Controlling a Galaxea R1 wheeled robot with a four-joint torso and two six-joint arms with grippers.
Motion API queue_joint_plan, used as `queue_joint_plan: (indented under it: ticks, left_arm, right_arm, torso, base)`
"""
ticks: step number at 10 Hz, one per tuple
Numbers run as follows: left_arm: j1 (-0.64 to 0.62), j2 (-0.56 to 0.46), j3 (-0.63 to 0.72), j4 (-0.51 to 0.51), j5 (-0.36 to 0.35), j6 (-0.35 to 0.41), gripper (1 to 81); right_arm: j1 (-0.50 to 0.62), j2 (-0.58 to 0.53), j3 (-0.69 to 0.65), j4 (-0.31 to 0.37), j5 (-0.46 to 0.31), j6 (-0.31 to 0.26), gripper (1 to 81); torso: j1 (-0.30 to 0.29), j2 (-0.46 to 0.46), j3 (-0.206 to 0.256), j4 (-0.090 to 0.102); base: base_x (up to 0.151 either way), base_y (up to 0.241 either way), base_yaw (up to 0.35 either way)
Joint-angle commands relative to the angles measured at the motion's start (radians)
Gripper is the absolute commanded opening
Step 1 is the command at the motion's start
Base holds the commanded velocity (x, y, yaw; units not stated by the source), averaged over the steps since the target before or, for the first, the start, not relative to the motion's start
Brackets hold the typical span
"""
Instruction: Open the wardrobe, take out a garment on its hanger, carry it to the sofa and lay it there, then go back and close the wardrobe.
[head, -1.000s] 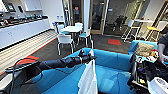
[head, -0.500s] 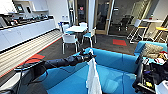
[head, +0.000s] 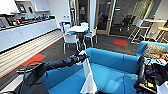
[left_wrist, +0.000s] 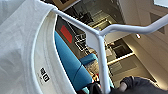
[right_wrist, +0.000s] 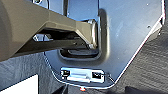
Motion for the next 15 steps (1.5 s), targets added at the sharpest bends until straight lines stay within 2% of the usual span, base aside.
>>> queue_joint_plan:
  ticks: [1, 3, 6, 15]
  left_arm:
    - [-0.153, 0.045, -0.109, 0.071, -0.011, 0.006, 1.0]
    - [-0.113, 0.028, -0.178, 0.119, 0.000, 0.004, 1.0]
    - [-0.059, -0.055, -0.197, 0.185, 0.012, 0.006, 1.0]
    - [0.158, -0.242, -0.224, 0.249, 0.010, 0.018, 1.0]
  right_arm:
    - [0.006, 0.009, 0.005, -0.001, -0.050, 0.001, 81.1]
    - [0.002, 0.009, 0.005, -0.001, -0.050, 0.001, 81.1]
    - [0.002, 0.009, 0.005, -0.001, -0.050, 0.003, 81.1]
    - [0.000, 0.014, 0.006, -0.006, -0.050, -0.002, 81.1]
  torso:
    - [0.000, 0.000, 0.000, 0.000]
    - [0.000, 0.000, 0.000, 0.000]
    - [0.000, 0.000, 0.000, 0.000]
    - [0.000, 0.000, 0.000, 0.000]
  base:
    - [0.000, 0.000, 0.000]
    - [0.000, 0.000, 0.000]
    - [0.000, 0.000, 0.000]
    - [0.000, 0.000, 0.000]
